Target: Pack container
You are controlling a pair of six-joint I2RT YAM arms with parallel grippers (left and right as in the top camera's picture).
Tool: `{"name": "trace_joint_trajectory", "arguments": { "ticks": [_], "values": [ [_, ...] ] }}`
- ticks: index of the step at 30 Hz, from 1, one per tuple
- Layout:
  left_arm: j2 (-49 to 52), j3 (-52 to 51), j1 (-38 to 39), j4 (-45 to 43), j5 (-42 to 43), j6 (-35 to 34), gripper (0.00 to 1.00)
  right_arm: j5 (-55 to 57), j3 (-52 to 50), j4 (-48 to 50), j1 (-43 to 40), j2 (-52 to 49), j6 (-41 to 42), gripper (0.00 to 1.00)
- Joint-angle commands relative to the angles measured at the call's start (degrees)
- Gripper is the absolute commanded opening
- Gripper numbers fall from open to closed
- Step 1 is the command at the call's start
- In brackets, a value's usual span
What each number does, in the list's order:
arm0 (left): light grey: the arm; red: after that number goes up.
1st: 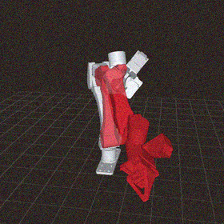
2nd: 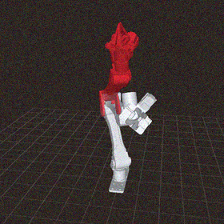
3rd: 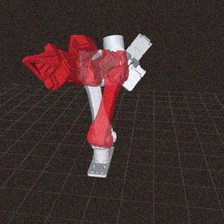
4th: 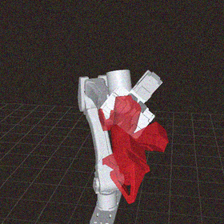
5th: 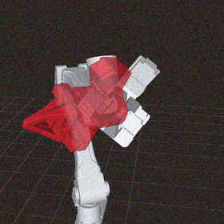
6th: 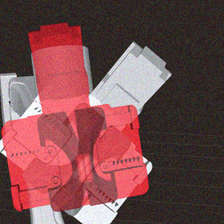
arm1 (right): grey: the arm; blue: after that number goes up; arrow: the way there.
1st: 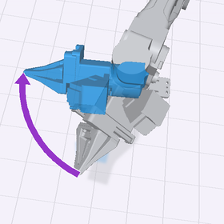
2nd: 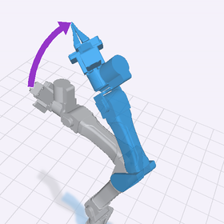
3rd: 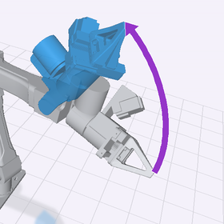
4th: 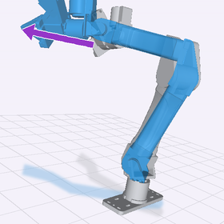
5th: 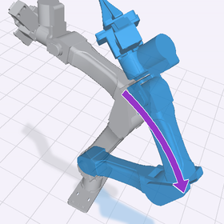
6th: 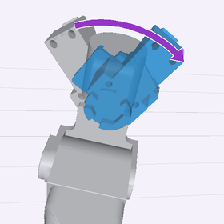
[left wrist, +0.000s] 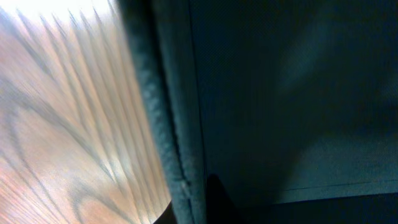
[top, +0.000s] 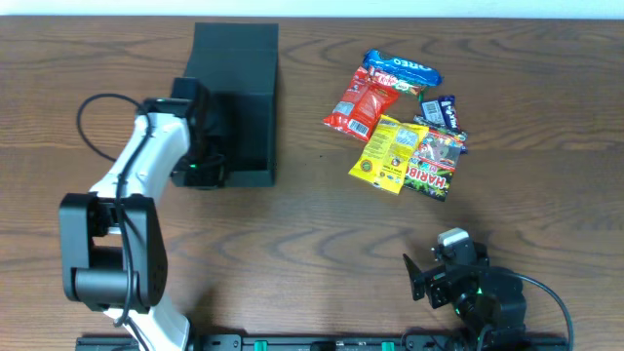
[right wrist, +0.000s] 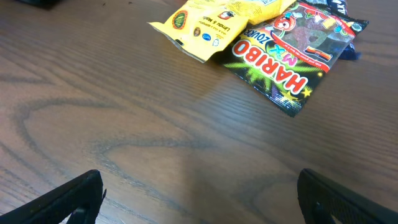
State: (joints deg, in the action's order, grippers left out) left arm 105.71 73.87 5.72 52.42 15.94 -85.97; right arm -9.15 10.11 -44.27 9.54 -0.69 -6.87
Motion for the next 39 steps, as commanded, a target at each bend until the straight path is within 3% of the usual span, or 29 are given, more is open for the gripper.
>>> {"name": "trace_joint_trajectory", "arguments": {
  "ticks": [1, 12, 13, 15, 23, 29, 32, 36, 39],
  "values": [
    [-1.6, 0.5, 2.9, -0.3, 0.0, -3.7, 0.06, 0.1, -0.3, -0.1, -0.5, 0.4, 0.6, 0.99],
    [-1.6, 0.5, 7.8, -0.9, -0.9, -4.3, 0.06, 0.1, -0.3, -0.1, -0.5, 0.4, 0.6, 0.99],
    [-1.6, 0.5, 7.8, -1.4, -0.5, -4.0, 0.24, 0.1, -0.3, -0.1, -0.5, 0.4, 0.6, 0.99],
    [-1.6, 0.5, 7.8, -2.9, 2.1, -2.0, 0.98, 0.1, -0.3, -0.1, -0.5, 0.4, 0.6, 0.99],
    [-3.5, 0.7, 7.7, -5.5, 4.6, 11.4, 0.95, 0.1, -0.3, -0.1, -0.5, 0.4, 0.6, 0.99],
    [-14.1, 0.7, 7.8, -4.4, -3.1, 24.8, 0.95, 0.1, -0.3, -0.1, -0.5, 0.4, 0.6, 0.99],
    [-21.4, 0.7, 7.8, -4.8, -15.4, 40.2, 0.95, 0.1, -0.3, -0.1, -0.5, 0.4, 0.6, 0.99],
    [-25.7, 0.6, 7.7, -7.5, -32.5, 67.1, 0.95, 0.1, -0.3, -0.1, -0.5, 0.4, 0.6, 0.99],
    [-24.3, 0.4, 7.4, -10.1, -31.6, 87.2, 0.95, 0.1, -0.3, -0.1, -0.5, 0.4, 0.6, 0.99]
  ]
}}
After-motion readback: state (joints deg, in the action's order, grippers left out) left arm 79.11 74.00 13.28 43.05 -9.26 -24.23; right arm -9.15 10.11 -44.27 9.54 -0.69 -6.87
